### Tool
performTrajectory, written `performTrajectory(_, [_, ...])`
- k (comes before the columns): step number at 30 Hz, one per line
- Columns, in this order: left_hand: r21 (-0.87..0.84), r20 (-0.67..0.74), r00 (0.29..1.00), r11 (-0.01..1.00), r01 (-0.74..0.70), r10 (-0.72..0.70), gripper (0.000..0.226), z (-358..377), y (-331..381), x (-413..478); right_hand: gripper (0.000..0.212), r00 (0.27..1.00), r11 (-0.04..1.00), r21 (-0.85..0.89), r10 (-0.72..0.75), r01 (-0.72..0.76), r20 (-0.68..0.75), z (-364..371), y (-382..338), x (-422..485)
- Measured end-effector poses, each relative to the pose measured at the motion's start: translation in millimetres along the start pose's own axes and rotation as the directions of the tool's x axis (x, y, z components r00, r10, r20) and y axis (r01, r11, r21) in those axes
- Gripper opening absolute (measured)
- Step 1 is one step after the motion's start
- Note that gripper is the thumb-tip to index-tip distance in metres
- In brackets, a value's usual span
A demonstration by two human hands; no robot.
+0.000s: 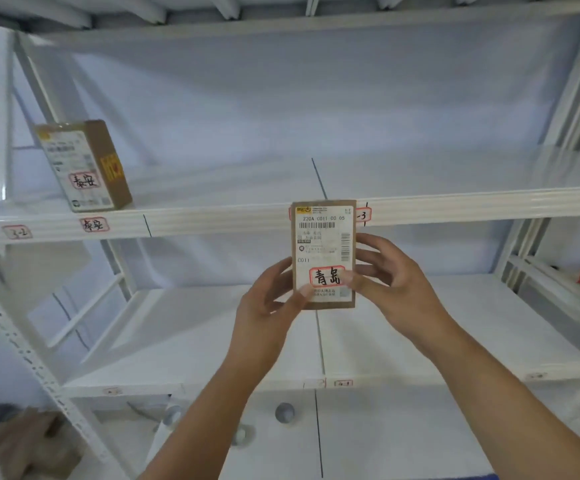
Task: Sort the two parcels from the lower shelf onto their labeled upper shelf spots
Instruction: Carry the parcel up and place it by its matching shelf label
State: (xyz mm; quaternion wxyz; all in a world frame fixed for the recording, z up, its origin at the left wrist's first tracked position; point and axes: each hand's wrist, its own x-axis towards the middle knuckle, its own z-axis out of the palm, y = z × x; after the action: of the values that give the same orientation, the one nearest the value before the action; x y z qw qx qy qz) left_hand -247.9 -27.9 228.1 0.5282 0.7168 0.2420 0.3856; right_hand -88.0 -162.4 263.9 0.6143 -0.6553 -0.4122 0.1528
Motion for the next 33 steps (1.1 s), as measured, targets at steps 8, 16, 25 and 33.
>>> performTrajectory(8, [0.181, -0.051, 0.976, 0.963, -0.198, 0.211, 0.048, -21, 61, 85, 0.062, 0.990, 0.990, 0.011, -0.140, 0.139, 0.002, 5, -55, 90])
performTrajectory(16, [0.338, 0.033, 0.992, 0.932, -0.128, 0.124, 0.057, -25, 74, 152, 0.063, 0.990, 0.981, -0.139, -0.132, 0.136, 0.041, 13, -68, 158])
performTrajectory(25, [0.439, 0.022, 0.996, 0.894, -0.089, 0.089, 0.060, -22, 70, 176, 0.064, 0.996, 0.985, -0.154, -0.075, 0.081, 0.047, 13, -55, 183])
performTrajectory(33, [0.533, 0.048, 0.998, 0.844, -0.058, 0.039, 0.081, -24, 61, 186, 0.063, 0.997, 0.993, -0.109, -0.033, 0.040, 0.069, 8, -44, 188])
